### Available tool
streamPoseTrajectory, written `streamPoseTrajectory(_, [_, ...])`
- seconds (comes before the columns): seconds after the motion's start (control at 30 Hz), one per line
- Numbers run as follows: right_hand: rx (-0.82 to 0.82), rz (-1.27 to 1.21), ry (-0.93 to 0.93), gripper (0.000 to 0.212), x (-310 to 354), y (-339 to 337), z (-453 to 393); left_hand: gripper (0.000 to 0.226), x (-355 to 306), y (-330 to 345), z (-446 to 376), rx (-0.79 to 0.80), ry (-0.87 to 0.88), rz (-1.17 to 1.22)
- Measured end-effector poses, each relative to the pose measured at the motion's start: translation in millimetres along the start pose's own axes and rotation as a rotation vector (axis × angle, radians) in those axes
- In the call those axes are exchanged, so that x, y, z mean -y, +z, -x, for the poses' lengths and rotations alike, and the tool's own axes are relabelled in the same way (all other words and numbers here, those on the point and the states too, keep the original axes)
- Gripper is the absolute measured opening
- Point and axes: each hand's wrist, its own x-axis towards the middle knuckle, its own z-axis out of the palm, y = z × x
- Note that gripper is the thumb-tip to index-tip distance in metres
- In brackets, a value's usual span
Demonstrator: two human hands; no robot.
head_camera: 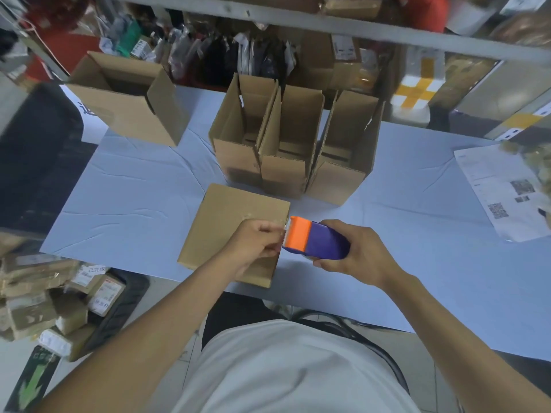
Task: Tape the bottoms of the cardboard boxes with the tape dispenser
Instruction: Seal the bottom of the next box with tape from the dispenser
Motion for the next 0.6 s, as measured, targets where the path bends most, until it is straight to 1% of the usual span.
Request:
streamPoseTrajectory(0.17, [0.061, 0.039, -0.022, 0.062, -1, 3, 0, 0.021, -10, -13, 6, -0.171, 0.094, -0.218])
streamPoseTrajectory(0.23, [0.068, 0.069, -0.003, 0.061, -8, 2, 9, 0.025, -9, -23, 6, -0.203, 0.084, -0.262])
streamPoseTrajectory(0.37, [0.059, 0.043, 0.042, 0.056, -21, 5, 23, 0.04, -6, -30, 6, -0.223, 0.059, -0.355])
streamPoseTrajectory(0.43, [0.069, 0.069, 0.081, 0.055, -30, 4, 31, 0.039, -4, -41, 6, -0.269, 0.061, -0.415])
streamPoseTrajectory(0.5, [0.075, 0.117, 0.124, 0.053, -41, 1, 39, 0.03, -6, -56, 6, -0.31, 0.059, -0.489])
streamPoseTrajectory(0.6, [0.081, 0.147, 0.159, 0.052, -48, -4, 38, 0.023, -9, -64, 5, -0.315, 0.045, -0.524])
